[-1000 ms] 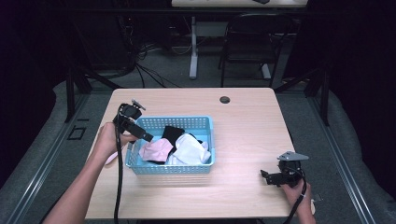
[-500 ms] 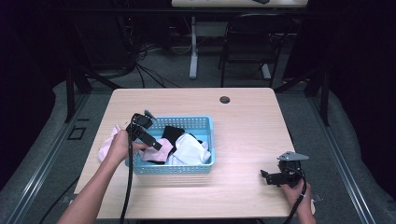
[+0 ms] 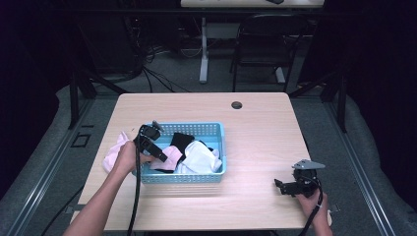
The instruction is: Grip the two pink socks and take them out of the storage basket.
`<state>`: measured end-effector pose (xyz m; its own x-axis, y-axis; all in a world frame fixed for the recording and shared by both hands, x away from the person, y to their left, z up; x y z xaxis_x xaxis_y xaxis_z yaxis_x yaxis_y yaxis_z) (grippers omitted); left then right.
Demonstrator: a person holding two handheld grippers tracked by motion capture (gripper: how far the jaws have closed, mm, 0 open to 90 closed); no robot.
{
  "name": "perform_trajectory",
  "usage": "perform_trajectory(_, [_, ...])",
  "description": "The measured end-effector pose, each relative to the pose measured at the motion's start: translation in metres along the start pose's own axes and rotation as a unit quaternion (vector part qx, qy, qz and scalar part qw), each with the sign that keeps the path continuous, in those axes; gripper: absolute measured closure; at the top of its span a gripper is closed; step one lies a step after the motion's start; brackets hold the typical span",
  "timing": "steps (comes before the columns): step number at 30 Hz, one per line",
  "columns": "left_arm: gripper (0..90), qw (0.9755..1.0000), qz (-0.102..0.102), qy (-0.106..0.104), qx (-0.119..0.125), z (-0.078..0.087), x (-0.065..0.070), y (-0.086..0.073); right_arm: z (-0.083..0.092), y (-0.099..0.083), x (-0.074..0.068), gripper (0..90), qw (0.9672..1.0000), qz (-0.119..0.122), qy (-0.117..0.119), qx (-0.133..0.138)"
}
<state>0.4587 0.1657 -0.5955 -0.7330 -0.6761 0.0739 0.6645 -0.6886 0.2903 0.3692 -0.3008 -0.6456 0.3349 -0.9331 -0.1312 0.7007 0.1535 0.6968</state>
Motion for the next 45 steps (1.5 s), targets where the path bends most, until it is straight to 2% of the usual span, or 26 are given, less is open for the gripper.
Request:
perform_trajectory(2, [43.4,1.0,-0.004,-0.002,-0.001,-0.001,0.001,0.001,0.0,0.0,0.0,0.2,1.0,-0.001,-0.002,0.001])
perform_trajectory(3, [43.4,1.0,-0.007,0.0,-0.005,-0.002,0.002,0.001,0.0,0.0,0.0,0.2,1.0,-0.001,-0.002,0.001])
perform_trajectory(4, [51.7,0.9999,-0.012,0.003,-0.008,-0.003,0.003,0.002,0.0,0.0,0.0,0.2,1.0,-0.001,-0.002,0.001])
perform_trajectory(5, [55.2,0.9999,-0.012,0.003,-0.008,-0.003,0.003,0.002,0.0,0.0,0.0,0.2,1.0,-0.001,-0.002,0.001])
perform_trajectory(6, [55.2,0.9998,-0.018,0.006,-0.012,-0.003,0.004,0.002,0.0,0.0,0.0,0.2,1.0,-0.001,-0.001,0.001])
perform_trajectory(9, [65.0,0.9997,-0.02,0.005,-0.013,-0.004,0.007,0.002,0.0,0.0,0.0,0.2,1.0,0.0,0.0,0.0])
perform_trajectory(11, [72.4,0.9994,-0.029,0.007,-0.019,-0.004,0.008,0.001,0.0,0.0,0.0,0.2,1.0,0.0,0.0,0.0])
perform_trajectory(14, [77.5,0.9993,-0.029,0.009,-0.019,-0.005,0.009,0.0,0.0,0.0,0.0,0.3,1.0,0.0,0.0,0.0])
perform_trajectory(19, [79.8,0.9993,-0.033,0.007,-0.017,-0.001,0.009,0.0,0.0,0.0,0.0,0.2,1.0,0.0,0.0,0.0])
perform_trajectory(22, [79.9,0.9994,-0.033,0.004,-0.005,0.008,0.011,0.004,0.0,0.0,0.0,0.3,1.0,-0.001,-0.001,0.001])
perform_trajectory(27, [79.9,0.9993,-0.038,0.002,-0.002,0.019,0.012,0.009,0.0,0.0,0.0,0.2,1.0,0.0,0.0,0.0])
perform_trajectory(32, [79.9,0.9988,-0.047,0.009,0.0,0.035,0.012,0.015,0.0,0.0,0.0,0.3,1.0,0.001,0.001,0.002])
perform_trajectory(45, [79.8,0.9983,-0.056,0.017,0.005,0.063,0.013,0.021,0.0,0.0,0.0,0.3,1.0,0.0,0.0,0.0])
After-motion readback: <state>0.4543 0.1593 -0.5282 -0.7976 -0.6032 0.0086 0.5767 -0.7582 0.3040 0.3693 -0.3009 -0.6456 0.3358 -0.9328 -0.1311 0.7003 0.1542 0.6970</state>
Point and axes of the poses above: each handheld gripper's, and its own axes: z roughly backward along the jaws, y roughly out of its top, x roughly to its right, the point moved 8 cm from there along -z, roughly forward along the jaws, and after that the axes turned 10 degrees about -z, right-handed, at the moved point
